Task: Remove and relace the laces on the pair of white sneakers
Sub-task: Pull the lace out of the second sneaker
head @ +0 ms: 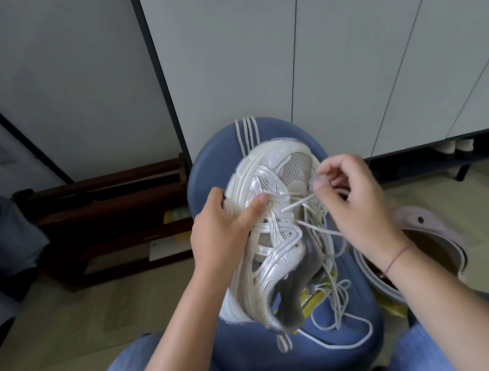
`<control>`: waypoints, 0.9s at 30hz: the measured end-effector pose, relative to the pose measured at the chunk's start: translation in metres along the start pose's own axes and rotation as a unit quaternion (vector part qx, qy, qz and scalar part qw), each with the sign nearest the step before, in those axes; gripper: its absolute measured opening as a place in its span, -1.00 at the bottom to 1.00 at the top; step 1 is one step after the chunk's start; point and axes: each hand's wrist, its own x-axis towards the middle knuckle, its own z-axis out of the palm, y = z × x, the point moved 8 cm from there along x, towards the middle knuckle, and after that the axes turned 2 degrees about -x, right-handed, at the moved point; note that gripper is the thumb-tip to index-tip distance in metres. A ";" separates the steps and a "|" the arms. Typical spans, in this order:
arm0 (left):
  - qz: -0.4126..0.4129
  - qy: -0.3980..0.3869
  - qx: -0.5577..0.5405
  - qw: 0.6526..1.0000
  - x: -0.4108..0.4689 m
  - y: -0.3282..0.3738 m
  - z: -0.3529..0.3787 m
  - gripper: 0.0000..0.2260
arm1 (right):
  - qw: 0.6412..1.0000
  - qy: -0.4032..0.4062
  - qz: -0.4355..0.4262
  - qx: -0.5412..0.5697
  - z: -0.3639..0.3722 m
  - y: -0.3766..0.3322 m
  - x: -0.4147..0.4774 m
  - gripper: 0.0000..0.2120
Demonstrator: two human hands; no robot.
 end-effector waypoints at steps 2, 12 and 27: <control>0.005 0.000 0.014 1.000 0.000 0.001 0.001 -0.40 | 0.994 -0.053 -0.069 -0.066 0.017 -0.014 -0.005 -0.81; -0.002 -0.010 -0.025 1.000 0.003 -0.003 0.001 -0.42 | 0.971 -0.027 0.068 0.229 0.008 0.008 0.004 -0.74; -0.006 -0.021 -0.029 0.999 0.000 -0.001 0.007 -0.41 | 0.901 0.104 0.205 0.368 -0.017 0.042 0.009 -0.71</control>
